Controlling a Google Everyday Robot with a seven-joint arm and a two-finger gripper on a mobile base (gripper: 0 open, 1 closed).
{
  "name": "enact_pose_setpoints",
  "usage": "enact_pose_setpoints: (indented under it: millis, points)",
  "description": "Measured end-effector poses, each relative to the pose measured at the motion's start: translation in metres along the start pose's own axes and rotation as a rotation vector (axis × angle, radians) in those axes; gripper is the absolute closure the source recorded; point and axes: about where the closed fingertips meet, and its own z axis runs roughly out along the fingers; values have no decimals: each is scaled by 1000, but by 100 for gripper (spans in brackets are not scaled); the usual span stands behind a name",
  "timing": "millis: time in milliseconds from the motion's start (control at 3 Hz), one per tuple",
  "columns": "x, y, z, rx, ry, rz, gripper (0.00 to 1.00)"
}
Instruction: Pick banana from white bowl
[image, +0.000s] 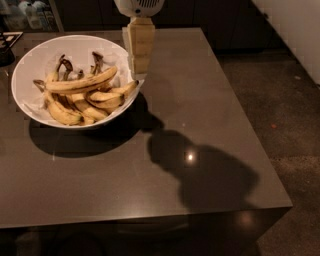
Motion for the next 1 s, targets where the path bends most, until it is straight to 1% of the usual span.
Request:
enact_pose_setpoints:
  millis: [333,667,1000]
  points:
    - [-17,-10,23,-49,-20,-55,6]
    - [-28,-13,39,-81,-23,-83,0]
    - [-32,-14,42,-83,-29,-92,0]
